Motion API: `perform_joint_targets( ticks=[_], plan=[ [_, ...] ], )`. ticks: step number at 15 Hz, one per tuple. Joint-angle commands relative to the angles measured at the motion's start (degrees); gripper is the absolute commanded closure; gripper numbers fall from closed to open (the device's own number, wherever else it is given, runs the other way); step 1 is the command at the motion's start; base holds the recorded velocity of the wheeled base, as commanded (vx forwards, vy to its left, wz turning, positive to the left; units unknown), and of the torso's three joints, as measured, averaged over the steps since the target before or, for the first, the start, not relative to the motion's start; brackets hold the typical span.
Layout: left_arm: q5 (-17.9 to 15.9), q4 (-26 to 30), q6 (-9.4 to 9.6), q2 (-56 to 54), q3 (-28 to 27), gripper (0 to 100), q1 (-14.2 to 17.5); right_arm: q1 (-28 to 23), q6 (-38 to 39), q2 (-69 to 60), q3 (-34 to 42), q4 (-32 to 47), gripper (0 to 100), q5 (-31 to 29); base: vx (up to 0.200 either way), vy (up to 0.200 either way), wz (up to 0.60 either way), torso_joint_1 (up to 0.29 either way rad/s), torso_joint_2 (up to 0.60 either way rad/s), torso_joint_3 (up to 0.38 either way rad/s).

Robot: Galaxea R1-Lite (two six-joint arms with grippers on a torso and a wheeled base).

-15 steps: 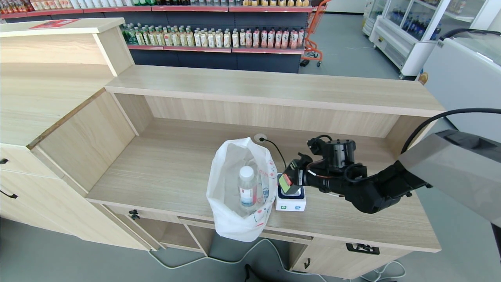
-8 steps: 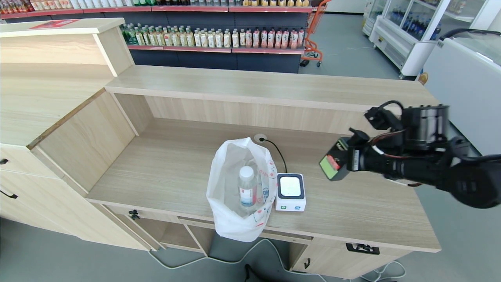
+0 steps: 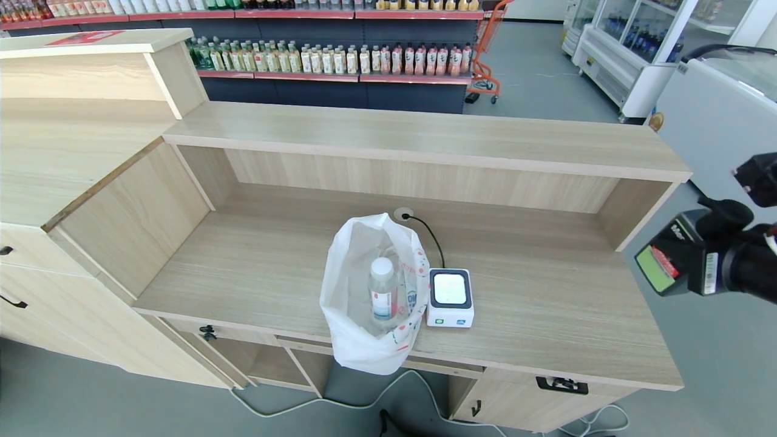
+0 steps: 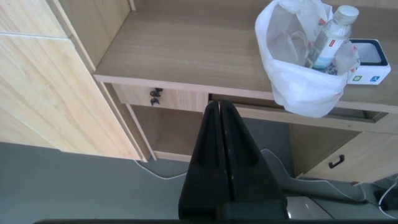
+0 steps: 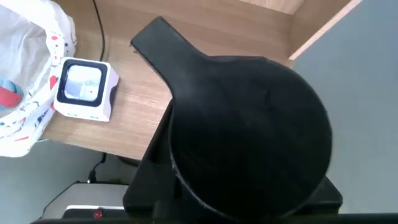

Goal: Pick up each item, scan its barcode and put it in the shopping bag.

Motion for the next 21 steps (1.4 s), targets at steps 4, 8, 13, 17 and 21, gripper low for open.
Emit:
perform_joint_targets(
  ticks=[4,8,13,17,21],
  plan=[
    [-0.10,-0.07,0.04,0.06,0.05,100,0.00,-0.42,-0.58,-9.25,4.11,0.83,100,-0.08,0.000,0.000,0.00,0.000,0.00,0.000],
    [-0.10,-0.07,0.04,-0.02,0.05,100,0.00,-0.42,-0.41,-8.72,5.42,0.74,100,0.27,0.000,0.100,0.00,0.001,0.00,0.002],
    [-0.10,0.02,0.04,-0.02,0.05,100,0.00,-0.16,0.12,-3.80,2.79,0.04,100,0.71,0.000,0.200,0.00,0.002,0.00,0.008],
    [-0.01,0.02,-0.05,0.06,0.05,100,0.00,-0.16,0.73,5.43,-1.34,-4.80,100,1.59,0.000,0.000,0.00,0.000,0.00,0.000],
    [-0.01,0.02,-0.05,0.06,-0.04,100,0.00,0.28,0.82,13.86,-2.84,-9.10,100,3.61,0.000,0.000,0.00,0.000,0.00,0.000]
  ],
)
